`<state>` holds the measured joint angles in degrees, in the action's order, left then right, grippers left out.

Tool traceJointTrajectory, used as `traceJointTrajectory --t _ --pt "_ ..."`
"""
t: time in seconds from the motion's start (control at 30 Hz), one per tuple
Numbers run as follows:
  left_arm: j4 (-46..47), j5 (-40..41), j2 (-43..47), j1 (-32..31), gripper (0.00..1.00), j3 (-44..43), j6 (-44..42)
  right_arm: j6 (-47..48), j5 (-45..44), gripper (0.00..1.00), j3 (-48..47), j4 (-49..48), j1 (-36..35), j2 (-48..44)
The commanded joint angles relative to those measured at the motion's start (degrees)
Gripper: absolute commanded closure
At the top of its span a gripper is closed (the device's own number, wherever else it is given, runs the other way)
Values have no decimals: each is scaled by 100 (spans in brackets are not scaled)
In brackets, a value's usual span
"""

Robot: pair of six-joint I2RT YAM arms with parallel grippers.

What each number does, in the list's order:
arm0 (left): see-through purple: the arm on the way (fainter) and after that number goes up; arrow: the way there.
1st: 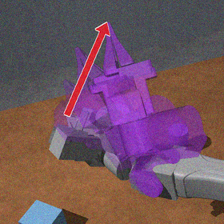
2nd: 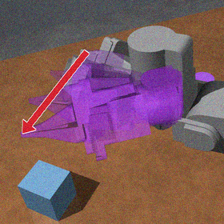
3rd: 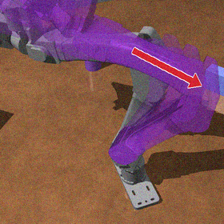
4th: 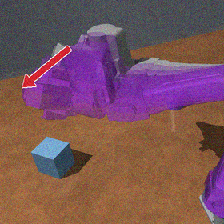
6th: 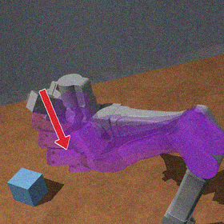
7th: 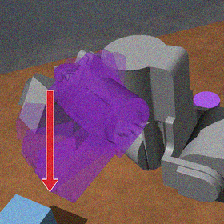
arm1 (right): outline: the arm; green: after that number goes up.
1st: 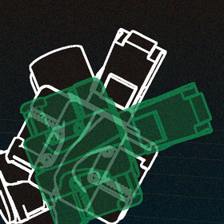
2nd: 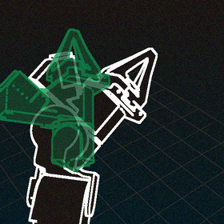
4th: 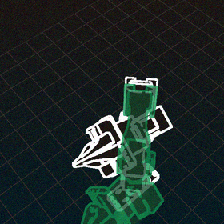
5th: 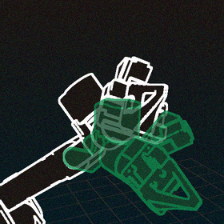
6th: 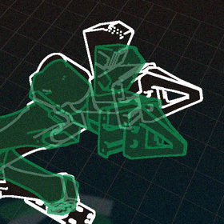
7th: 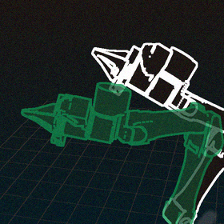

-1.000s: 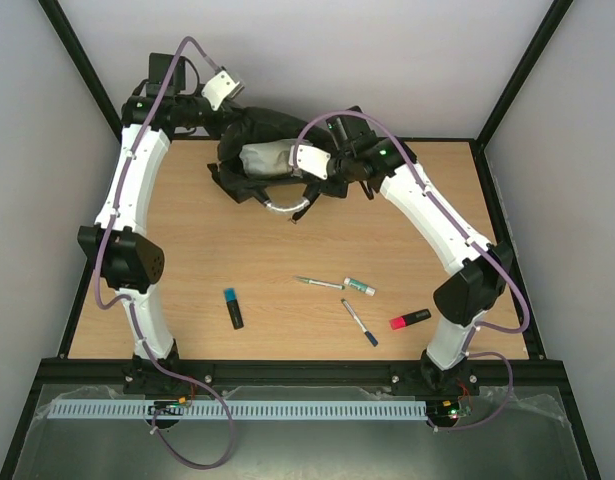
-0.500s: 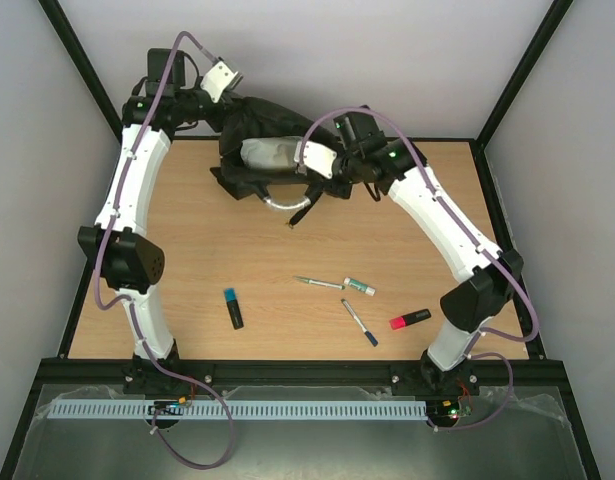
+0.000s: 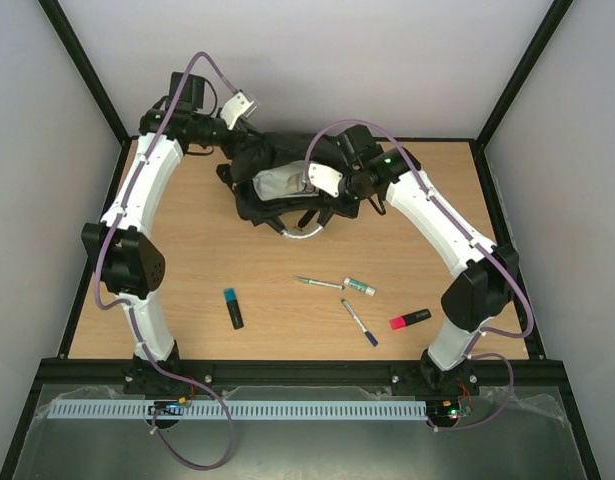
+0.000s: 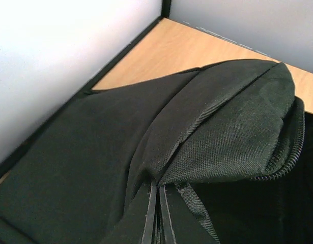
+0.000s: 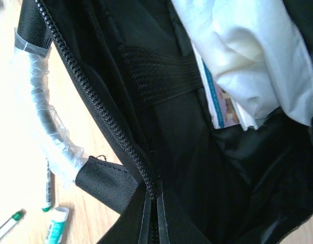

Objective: Pack the student bag
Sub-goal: Adjust the student bag at the center of the board.

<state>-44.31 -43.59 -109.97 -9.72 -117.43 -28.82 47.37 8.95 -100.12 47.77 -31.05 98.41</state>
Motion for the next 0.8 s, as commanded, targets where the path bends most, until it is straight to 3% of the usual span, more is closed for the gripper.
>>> traceJointTrajectory --t 0.0,0.27,0.43,0.67,0.77 --pt "-156 -478 99 33 98 404 129 144 129 96 279 558 30 -69" --pt "-193 -588 79 -97 98 1309 21 315 215 95 688 1383 38 428" --pt "-404 -675 -102 -239 97 1589 83 315 -45 92 1307 1205 38 593" --pt "-289 -487 -249 -501 96 1805 427 90 -482 91 1451 832 98 759" --pt "-271 -376 -262 -507 94 1796 481 30 -346 83 1466 761 113 635"
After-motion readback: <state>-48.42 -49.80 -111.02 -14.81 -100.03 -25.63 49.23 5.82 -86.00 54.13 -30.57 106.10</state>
